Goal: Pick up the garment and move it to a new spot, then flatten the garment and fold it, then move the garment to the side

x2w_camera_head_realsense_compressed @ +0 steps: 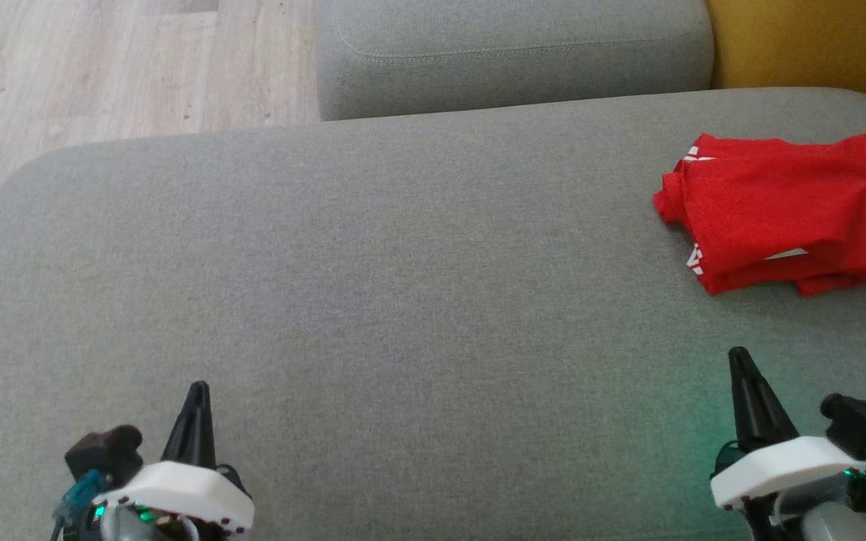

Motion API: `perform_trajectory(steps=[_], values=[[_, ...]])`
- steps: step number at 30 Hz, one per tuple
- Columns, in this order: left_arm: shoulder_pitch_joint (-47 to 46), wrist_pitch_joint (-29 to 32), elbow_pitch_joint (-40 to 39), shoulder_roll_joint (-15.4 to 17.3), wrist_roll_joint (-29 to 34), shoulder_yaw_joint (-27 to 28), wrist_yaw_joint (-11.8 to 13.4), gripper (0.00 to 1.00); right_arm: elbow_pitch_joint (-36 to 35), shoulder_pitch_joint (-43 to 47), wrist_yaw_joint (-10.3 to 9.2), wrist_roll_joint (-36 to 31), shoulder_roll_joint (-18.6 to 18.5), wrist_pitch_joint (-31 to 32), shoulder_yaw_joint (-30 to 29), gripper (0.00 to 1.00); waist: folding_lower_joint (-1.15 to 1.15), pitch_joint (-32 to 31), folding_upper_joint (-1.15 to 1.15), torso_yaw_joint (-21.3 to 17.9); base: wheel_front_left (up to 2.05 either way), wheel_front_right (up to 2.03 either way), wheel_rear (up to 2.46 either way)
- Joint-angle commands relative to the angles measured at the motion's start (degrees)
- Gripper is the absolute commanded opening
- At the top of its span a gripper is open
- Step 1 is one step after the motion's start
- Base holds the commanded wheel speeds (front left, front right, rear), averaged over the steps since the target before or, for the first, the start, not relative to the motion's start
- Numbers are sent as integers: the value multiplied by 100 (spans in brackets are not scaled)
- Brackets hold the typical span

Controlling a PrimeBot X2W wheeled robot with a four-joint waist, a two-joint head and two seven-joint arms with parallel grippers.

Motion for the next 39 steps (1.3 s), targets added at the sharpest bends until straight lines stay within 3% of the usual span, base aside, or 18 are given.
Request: perform_trajectory(steps=[1,39], values=[[-285,50,-229,23,-202,117,-27,0,-227,-302,8,201,-24,50,-77,0,0,1,0,0,0,0,0],[-432,687,-412,33,-2744,403,-177,0,-461,-381,21,2527,226,677,-493,0,0,12,0,5,0,0,0]])
